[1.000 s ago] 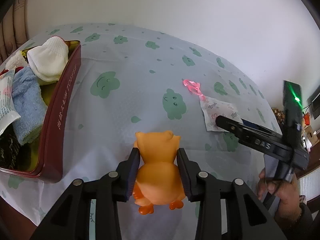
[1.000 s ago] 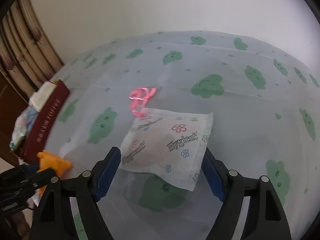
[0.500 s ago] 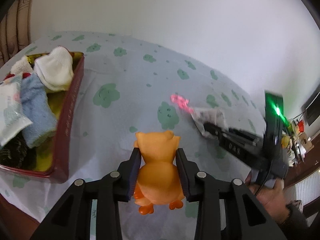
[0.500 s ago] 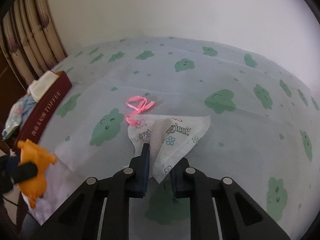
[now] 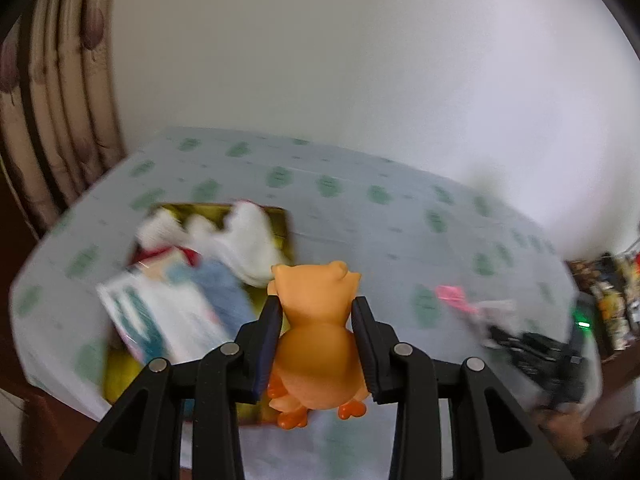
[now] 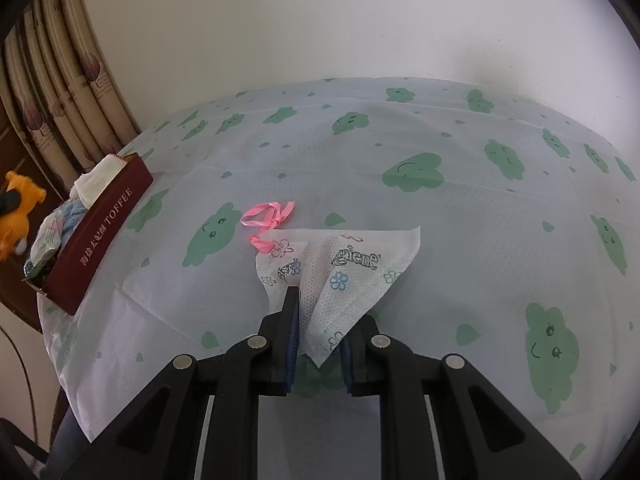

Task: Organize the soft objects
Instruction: 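Lift the tissue sachet with the right gripper while the left carries the orange toy, then lower the orange toy into the tin and open the left gripper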

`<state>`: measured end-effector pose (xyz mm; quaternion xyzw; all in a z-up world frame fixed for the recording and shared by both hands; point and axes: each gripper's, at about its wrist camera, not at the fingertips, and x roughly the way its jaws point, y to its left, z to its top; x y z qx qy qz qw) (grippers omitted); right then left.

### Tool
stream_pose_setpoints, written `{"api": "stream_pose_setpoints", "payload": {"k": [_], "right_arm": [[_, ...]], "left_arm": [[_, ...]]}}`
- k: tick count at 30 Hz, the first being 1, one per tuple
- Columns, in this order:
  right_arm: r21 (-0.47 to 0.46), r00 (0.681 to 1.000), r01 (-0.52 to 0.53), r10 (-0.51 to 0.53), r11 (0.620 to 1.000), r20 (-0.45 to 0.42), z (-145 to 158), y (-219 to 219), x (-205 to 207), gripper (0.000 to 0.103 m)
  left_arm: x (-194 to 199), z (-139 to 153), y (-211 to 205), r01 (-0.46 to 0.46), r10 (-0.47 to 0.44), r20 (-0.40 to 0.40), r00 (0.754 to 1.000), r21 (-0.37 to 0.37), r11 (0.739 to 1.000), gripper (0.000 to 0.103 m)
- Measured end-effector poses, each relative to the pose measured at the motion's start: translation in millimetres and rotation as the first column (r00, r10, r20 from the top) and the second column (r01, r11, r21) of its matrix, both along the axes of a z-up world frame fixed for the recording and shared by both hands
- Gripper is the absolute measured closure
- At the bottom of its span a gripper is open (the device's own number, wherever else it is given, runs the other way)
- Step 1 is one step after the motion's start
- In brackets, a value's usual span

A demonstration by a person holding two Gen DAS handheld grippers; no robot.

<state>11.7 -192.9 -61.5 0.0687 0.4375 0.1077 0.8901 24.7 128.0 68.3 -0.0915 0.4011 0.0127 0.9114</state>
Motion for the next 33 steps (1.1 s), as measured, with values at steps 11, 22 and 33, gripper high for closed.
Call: {"api": "stream_pose_setpoints", "payload": {"k": [11, 22, 33], "right_arm": [[0.005, 1.000, -0.003, 0.003, 1.000, -0.010, -1.5, -2.3, 1.1, 0.086], [0.009, 1.000, -0.002, 0.003, 1.000, -0.015, -2.2, -2.3, 1.9, 0.084], [0.011, 1.000, -0.002, 0.002, 1.000, -0.018, -2.5, -2.4, 2.5, 0.082]], "left_arm": [[53.2, -45.1, 33.9, -0.063, 0.063, -0.096, 0.993, 0.004, 0.998, 0.067], [66.2, -69.2, 38.5, -0.078, 0.074, -0.159, 0.984, -0.016, 0.997, 0.061], [57.3, -56.6, 37.3, -0.066, 0.061, -0.167, 0.984, -0.021, 0.998, 0.056]]}}
